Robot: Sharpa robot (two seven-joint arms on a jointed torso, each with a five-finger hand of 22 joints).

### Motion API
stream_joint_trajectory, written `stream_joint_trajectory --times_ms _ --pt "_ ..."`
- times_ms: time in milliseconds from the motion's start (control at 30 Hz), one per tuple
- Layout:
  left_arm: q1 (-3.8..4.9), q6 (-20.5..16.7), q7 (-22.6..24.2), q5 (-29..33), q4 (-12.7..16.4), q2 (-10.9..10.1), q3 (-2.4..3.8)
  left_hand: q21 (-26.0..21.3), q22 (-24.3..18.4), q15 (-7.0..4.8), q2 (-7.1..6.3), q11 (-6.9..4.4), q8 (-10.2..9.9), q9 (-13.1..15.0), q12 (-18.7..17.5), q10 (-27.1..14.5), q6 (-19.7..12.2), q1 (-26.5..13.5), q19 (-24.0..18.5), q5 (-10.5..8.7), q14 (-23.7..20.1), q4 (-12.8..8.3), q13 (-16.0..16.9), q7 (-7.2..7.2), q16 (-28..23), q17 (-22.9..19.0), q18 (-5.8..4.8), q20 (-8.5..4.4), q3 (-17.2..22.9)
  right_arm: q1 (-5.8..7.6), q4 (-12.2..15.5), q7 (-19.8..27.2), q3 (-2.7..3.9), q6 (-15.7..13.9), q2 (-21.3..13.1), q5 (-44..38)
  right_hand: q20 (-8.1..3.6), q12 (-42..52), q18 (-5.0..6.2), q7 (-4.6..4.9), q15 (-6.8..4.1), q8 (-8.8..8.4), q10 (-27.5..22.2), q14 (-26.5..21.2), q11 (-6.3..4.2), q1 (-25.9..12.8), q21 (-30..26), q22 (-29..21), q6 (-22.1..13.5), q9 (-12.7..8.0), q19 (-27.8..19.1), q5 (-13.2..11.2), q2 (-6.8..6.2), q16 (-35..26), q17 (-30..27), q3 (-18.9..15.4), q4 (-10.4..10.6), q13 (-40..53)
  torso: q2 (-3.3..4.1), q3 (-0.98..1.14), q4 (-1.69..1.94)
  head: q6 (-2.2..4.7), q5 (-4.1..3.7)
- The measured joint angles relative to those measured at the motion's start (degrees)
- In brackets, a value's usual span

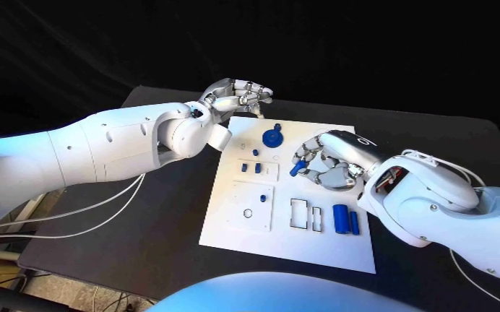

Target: Assemble the parts on the task board

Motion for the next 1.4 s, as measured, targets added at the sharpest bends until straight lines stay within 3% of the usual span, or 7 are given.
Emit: stream_joint_trajectory --times_ms 233,400,733,933,1400 --pt "0.0 0.23 0.0 0.0 -0.8 1.04 0.0 0.0 0.0 0.0 0.0 0.0 0.0 0.0 0.0 0.0 0.0 0.0 0.0 0.0 0.0 0.0 0.0 0.0 0.0 0.0 0.0 0.0 0.0 -2.3 -0.13 0.72 -0.21 -0.98 4.62 -1.55 0.0 0.0 0.02 -0.11 0.0 0.01 0.0 0.0 0.0 0.0 0.0 0.0 -0.11 0.0 0.0 0.0 -0.01 0.0 0.0 -0.01 -0.01 0.0 -0.03 -0.01 0.0 0.03 0.62" --pt "0.0 0.39 0.0 0.0 -1.38 1.7 0.0 0.0 0.0 0.2 0.0 0.0 0.0 0.0 0.0 0.0 0.0 0.0 0.0 0.0 -0.2 0.0 0.0 0.0 0.0 0.0 0.0 0.0 0.0 -4.91 -1.04 1.5 -0.51 -1.49 7.88 -2.89 0.0 0.0 0.02 -0.2 0.0 0.01 0.0 0.0 0.01 0.0 0.0 -0.01 -0.19 0.0 0.0 0.0 -0.02 0.0 0.0 -0.01 -0.01 0.0 0.02 -0.01 0.04 -0.17 1.12" --pt "0.0 0.63 0.0 0.0 -1.86 2.21 0.0 0.0 0.0 0.21 0.0 0.0 0.0 0.0 0.0 0.0 0.0 0.0 0.0 0.0 -0.2 0.0 0.0 0.0 0.0 0.05 0.01 0.0 0.0 -8.69 -4.06 2.68 -1.03 -1.7 11.41 -4.97 0.0 -0.01 0.02 -0.17 0.0 0.02 0.0 0.0 0.01 0.0 0.0 -0.01 -0.17 0.0 -0.01 -0.04 -0.03 0.0 0.0 0.16 -0.19 0.0 0.12 -0.05 0.07 -0.63 1.95" --pt "0.01 0.72 0.0 0.0 -1.86 2.26 0.0 0.0 0.0 0.2 0.0 0.0 0.0 0.0 0.0 0.0 0.0 0.0 0.0 0.0 -0.2 0.0 0.0 0.0 0.0 0.04 0.0 0.0 0.0 -9.67 -5.17 2.87 -1.15 -1.62 12.24 -6.01 0.01 -0.01 0.02 -0.15 0.0 0.02 0.0 0.0 0.01 0.01 0.0 -0.02 -0.15 0.0 -0.01 -0.14 -0.04 0.0 0.0 0.09 -0.25 0.0 0.14 -0.04 0.08 -0.93 2.17" --pt "0.01 0.81 -0.05 0.0 -1.79 2.25 0.0 0.0 0.0 0.2 0.0 0.0 0.0 0.0 0.0 0.0 0.0 0.0 0.0 0.0 -0.2 0.0 0.0 0.0 0.0 0.04 0.0 0.0 0.0 -10.39 -7.15 2.78 -1.34 -1.03 13.39 -8.05 0.01 -0.02 0.03 -0.02 0.0 0.02 -0.01 0.0 0.01 -0.01 0.0 -0.03 -0.19 0.0 -0.01 0.11 -0.2 0.0 -0.06 0.09 -0.25 -0.02 0.1 -0.03 0.03 -1.27 2.29"
